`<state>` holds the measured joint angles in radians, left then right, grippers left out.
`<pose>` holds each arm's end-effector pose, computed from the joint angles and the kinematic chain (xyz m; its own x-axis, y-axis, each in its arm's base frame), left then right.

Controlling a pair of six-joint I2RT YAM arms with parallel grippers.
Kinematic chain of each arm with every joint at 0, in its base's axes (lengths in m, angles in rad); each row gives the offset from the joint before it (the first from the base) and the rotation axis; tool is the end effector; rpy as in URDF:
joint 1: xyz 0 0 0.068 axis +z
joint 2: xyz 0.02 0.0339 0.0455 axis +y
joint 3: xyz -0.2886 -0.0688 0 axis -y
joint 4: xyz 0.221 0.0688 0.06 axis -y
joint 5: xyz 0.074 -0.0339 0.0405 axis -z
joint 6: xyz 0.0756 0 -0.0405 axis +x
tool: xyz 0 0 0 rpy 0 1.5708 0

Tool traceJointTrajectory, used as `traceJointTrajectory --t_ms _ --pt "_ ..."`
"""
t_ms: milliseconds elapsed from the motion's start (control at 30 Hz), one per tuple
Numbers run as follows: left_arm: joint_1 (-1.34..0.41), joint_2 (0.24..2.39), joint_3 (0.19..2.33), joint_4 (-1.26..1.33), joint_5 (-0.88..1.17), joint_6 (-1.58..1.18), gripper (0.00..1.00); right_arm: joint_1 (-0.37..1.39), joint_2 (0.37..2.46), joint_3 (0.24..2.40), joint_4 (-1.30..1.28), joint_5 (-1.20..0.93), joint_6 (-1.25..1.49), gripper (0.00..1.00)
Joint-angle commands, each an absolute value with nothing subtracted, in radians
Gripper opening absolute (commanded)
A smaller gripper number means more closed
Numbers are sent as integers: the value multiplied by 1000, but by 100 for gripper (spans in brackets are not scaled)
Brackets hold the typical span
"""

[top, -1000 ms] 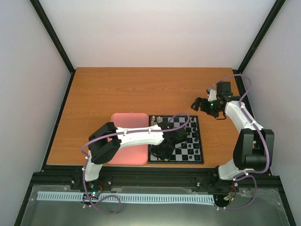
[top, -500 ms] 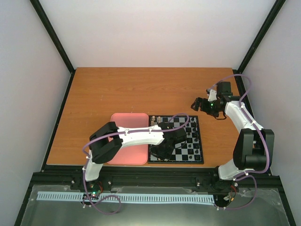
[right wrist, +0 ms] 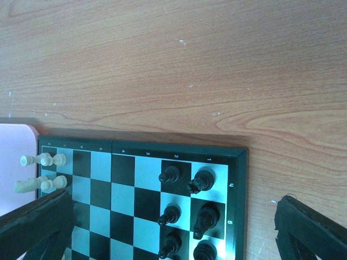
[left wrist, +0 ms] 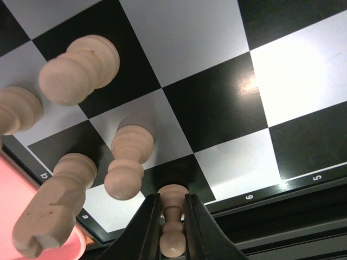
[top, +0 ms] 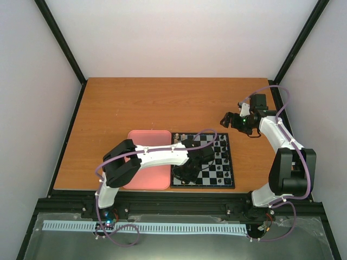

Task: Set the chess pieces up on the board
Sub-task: Place the chess piece on the chessboard, then pick up the chess piece from the storage box.

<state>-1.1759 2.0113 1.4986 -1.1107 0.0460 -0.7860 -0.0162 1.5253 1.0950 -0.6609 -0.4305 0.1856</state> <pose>0.1342 -0.3311 0.1691 -0.9232 0.3779 0.0697 0.3791 0.9253 0.0048 0.2991 0.0267 0.2375 -0.9046 0.1824 -0.3852 -0.0111 0.8934 0.4490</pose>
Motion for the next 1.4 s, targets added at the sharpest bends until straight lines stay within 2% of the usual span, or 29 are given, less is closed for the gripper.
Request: traceJointTrajectory --t_ms 0,100,367,633,967,1100,1367 --pt "-1161 2049 1516 -1076 50 -759 11 -15 1542 1124 -658 -435 173 100" --pt "-1162 2052 1524 -1075 51 -750 16 -15 1545 1127 -660 -437 172 100" --pt "-1160 2035 1553 -1108 17 -737 40 -15 1545 1123 -658 -439 172 100" --pt "-1172 1960 1623 -1185 31 -706 46 -15 1545 1134 -665 -438 171 100" --pt "-1192 1777 1691 -1328 -10 -736 49 -15 1549 1152 -674 -436 173 100" --pt "-1113 1635 1533 -1342 -59 -861 49 -14 1549 1148 -670 -442 173 100" --pt "-665 1057 950 -1254 -23 -1130 53 -4 1548 1133 -655 -462 183 100"
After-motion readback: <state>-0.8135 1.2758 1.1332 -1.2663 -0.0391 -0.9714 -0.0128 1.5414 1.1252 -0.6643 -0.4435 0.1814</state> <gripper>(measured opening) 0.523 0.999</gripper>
